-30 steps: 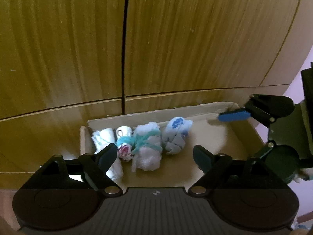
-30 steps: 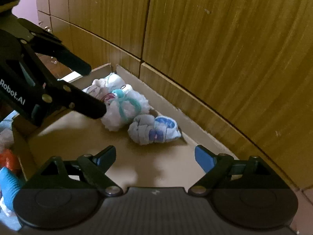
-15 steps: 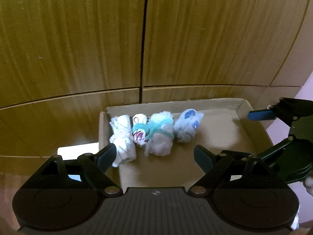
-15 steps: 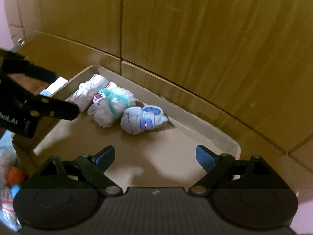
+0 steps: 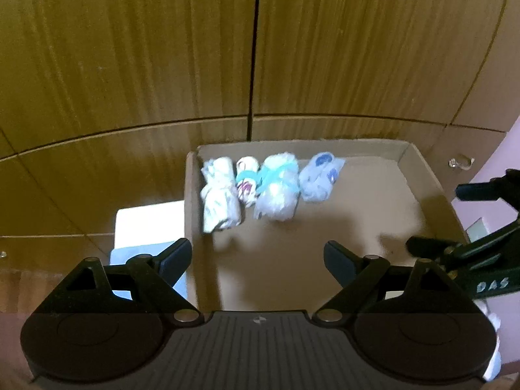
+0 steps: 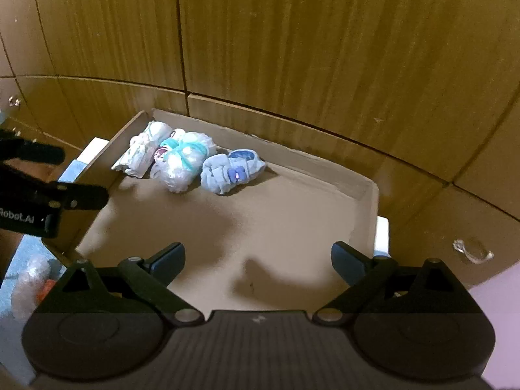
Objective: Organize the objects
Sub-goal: 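Withdraw both open grippers from the tray back over the remaining clothes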
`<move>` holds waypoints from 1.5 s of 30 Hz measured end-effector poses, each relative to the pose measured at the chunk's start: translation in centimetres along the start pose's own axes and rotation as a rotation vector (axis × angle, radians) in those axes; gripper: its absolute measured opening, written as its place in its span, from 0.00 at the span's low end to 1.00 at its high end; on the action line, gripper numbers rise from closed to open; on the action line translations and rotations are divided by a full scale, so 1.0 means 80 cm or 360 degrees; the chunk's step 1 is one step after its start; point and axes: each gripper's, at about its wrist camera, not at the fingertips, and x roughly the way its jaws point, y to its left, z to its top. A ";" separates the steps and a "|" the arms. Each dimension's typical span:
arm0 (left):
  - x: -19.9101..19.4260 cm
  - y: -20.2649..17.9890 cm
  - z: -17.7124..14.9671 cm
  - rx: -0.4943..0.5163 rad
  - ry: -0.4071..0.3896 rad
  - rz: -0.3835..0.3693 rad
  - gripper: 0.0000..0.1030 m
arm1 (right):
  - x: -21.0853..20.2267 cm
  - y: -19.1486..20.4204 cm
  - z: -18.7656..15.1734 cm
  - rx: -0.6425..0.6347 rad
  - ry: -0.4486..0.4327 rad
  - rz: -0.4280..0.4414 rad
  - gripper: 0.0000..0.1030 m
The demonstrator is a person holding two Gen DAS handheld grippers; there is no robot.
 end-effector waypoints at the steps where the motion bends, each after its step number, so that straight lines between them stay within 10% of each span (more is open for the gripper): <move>1: -0.004 0.003 -0.003 -0.0006 -0.0005 0.0011 0.89 | -0.004 -0.001 -0.003 0.0012 -0.0007 0.0002 0.93; 19: -0.096 0.001 -0.106 -0.0078 -0.0154 0.0062 0.93 | -0.099 0.003 -0.096 0.0102 -0.0189 0.0056 0.96; 36: -0.111 -0.104 -0.240 0.0087 -0.0274 0.0036 0.95 | -0.146 0.009 -0.238 0.0241 -0.0358 0.0083 0.96; 45: -0.104 -0.088 -0.277 0.0024 -0.0306 0.0089 0.96 | -0.148 0.049 -0.276 -0.0011 -0.0564 0.0238 0.95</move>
